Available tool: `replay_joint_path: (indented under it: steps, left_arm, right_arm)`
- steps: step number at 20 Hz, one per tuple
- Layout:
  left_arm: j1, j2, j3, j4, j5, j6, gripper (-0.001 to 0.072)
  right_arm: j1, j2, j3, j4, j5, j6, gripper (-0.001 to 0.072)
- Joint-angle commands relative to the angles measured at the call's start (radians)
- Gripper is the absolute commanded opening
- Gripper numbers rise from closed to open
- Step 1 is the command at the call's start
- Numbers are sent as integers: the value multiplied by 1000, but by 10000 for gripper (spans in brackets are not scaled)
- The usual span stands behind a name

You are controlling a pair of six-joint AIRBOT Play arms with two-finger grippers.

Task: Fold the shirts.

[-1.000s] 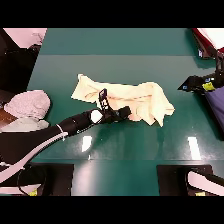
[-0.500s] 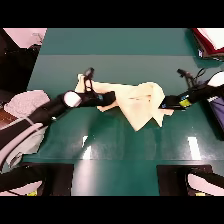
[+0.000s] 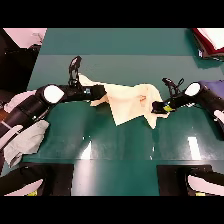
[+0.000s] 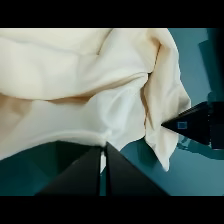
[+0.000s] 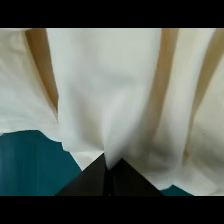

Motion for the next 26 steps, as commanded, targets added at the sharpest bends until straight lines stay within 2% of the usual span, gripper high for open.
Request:
replay_joint_path:
  steps: [1, 5, 9, 13, 18, 23, 26]
  left_arm:
    - [57, 85, 53, 84, -78, 21, 28]
    - [224, 227, 283, 124, -268, 116, 28]
    - [266, 277, 572, 132, -383, 180, 28]
    - [266, 277, 859, 131, -428, 180, 28]
    - [266, 278, 1135, 125, -472, 178, 28]
    - [266, 276, 1175, 36, -520, 169, 28]
    - [266, 253, 1034, 143, -539, 141, 28]
  right_arm:
    - [-44, 97, 57, -51, 40, -5, 15]
    - [-234, 305, 288, -77, 134, -5, 15]
    - [-385, 431, 504, -73, 133, -5, 15]
    - [-456, 493, 665, -73, 152, -14, 14]
    - [-509, 509, 872, -75, 263, -21, 14]
    - [-586, 435, 1080, -69, 491, -19, 14]
    - [-525, 312, 1125, -66, 615, 36, 13]
